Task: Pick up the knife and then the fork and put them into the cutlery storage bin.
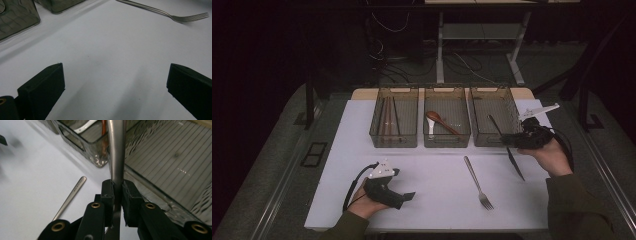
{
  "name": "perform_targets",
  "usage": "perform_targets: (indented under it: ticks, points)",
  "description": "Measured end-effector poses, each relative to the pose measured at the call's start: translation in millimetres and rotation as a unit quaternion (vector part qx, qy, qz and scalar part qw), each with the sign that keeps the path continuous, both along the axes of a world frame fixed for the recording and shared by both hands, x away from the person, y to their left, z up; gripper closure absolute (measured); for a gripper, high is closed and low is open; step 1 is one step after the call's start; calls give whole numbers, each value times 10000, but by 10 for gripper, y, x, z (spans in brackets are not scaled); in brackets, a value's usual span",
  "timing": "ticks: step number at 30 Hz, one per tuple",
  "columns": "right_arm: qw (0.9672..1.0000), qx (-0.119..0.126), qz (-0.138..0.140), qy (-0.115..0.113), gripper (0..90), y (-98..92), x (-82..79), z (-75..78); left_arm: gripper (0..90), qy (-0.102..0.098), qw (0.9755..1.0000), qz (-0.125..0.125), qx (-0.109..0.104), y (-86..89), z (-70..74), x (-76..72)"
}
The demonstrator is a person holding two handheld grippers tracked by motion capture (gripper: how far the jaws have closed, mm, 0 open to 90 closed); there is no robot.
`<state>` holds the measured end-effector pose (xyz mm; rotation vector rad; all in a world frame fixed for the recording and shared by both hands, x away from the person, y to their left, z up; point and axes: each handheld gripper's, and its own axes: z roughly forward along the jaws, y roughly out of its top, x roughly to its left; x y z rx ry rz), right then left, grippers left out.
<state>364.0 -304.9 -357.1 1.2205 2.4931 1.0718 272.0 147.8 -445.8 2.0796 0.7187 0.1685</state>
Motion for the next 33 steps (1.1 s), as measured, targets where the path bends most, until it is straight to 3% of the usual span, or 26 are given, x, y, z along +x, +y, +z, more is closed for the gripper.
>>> perform_targets:
  ticks: [10, 22, 27, 33]
  points:
    - [9988, 147, -312, -346, 804, -66, 138, 294, 8, 5, 10000, 14, -6, -4, 0, 0]
    - [9949, 41, -619, -794, 803, 30, 589, 742, 8, -3, 10000, 9, -16, 0, 2, -2]
    - [9928, 67, -813, -882, 803, 65, 818, 821, 8, 0, 10000, 16, -6, 8, 3, 0]
    - [9917, -14, -936, -885, 803, 98, 1017, 785, 8, 3, 10000, 36, -32, 19, 2, 0]
